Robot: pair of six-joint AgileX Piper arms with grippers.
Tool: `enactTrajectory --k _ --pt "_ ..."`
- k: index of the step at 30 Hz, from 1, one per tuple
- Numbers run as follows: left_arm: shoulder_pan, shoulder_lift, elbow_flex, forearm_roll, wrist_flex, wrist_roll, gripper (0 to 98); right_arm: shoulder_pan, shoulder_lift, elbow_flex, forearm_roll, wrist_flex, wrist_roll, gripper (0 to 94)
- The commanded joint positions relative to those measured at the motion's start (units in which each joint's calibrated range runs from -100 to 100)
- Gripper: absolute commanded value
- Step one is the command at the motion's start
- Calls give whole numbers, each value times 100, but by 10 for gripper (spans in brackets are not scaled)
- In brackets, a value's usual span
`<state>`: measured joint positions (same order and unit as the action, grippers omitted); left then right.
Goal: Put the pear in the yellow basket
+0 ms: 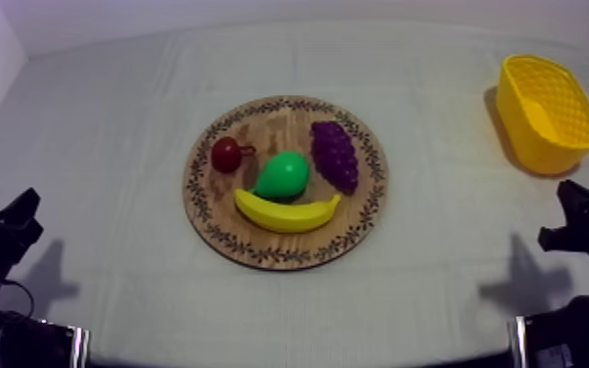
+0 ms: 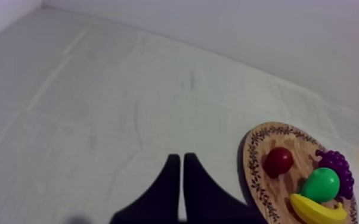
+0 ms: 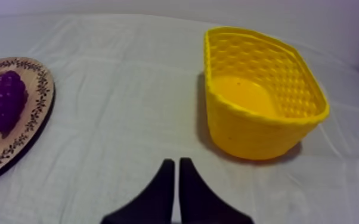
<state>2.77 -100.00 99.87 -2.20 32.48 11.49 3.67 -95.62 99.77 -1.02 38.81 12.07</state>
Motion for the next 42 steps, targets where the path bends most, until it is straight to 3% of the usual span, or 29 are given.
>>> enactTrajectory --k 1,34,39,42 --pt "1 0 2 -2 1 1 1 1 -5 1 1 -2 -3 4" --pt "1 0 2 -2 1 1 1 1 -5 1 1 -2 -14 4" --pt "1 0 2 -2 1 1 1 1 -5 1 1 -2 -521 4" --pt "1 0 2 -2 1 1 1 1 -5 1 1 -2 -588 4"
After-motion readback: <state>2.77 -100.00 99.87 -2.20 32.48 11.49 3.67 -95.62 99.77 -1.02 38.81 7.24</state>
